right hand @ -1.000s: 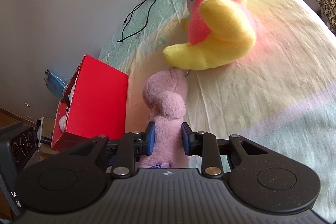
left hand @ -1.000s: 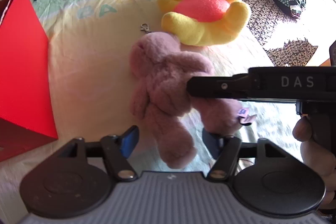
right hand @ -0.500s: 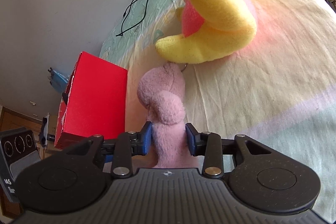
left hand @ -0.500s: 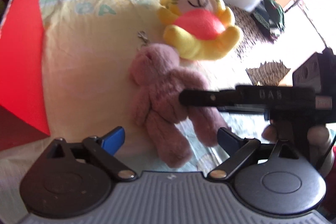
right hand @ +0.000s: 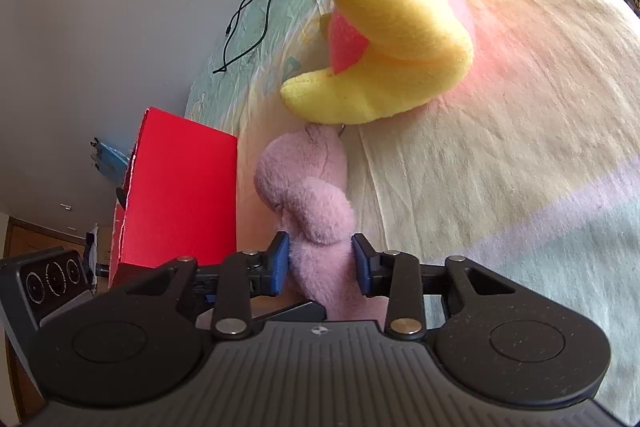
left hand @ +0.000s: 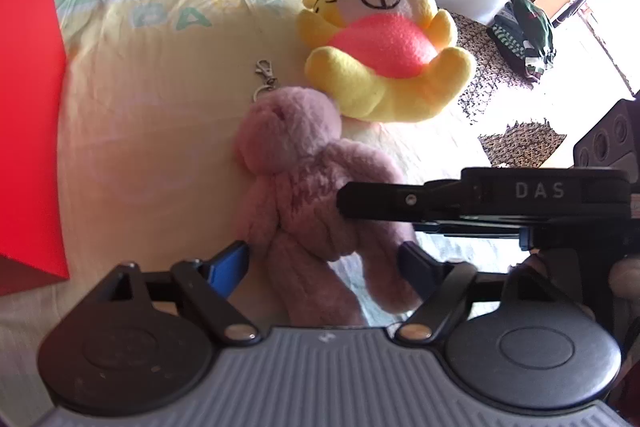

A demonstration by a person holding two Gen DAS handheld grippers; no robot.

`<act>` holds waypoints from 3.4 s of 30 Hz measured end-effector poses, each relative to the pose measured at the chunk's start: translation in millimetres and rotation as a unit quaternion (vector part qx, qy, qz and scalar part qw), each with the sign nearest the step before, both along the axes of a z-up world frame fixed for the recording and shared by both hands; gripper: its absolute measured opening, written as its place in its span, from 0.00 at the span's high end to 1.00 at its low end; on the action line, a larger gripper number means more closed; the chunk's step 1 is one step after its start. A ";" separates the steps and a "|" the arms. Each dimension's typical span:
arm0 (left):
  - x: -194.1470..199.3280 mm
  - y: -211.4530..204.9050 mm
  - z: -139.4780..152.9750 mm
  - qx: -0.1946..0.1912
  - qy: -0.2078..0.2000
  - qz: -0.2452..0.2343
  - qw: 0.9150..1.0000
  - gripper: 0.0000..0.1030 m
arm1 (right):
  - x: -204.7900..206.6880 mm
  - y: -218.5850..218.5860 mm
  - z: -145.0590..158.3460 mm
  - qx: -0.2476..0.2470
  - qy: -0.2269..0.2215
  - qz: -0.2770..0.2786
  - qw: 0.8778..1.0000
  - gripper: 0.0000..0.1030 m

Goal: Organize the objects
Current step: 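Hold the pink teddy in the right gripper above the bed, then carry the pink teddy into the red box and release it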

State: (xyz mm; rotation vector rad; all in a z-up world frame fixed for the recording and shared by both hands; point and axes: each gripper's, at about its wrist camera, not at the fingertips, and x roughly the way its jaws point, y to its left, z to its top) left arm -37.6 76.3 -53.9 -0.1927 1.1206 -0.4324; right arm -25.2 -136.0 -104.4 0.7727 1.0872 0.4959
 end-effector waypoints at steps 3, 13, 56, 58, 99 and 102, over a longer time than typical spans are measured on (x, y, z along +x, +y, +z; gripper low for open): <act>-3.0 -2.2 11.5 -0.003 -0.011 -0.007 1.000 0.38 | -3.6 0.3 4.3 0.003 -0.005 0.003 1.000 0.71; -21.7 -5.6 16.9 0.040 -0.041 -0.005 0.998 0.17 | -10.7 8.2 10.1 -0.016 -0.021 0.014 1.000 0.73; -40.5 15.4 101.4 0.011 -0.117 0.014 0.993 0.27 | -32.5 31.5 96.8 0.021 -0.141 0.022 0.990 0.73; -43.2 25.3 109.5 0.008 -0.127 0.013 0.992 0.27 | -35.3 39.1 105.0 0.019 -0.151 0.022 0.988 0.73; -34.9 312.8 112.0 0.088 -0.153 0.128 0.976 0.28 | 22.2 334.2 101.7 0.048 -0.182 0.128 0.974 0.73; -32.0 315.2 103.4 0.102 -0.148 0.125 0.976 0.34 | 26.0 344.1 93.3 0.041 -0.177 0.135 0.974 0.73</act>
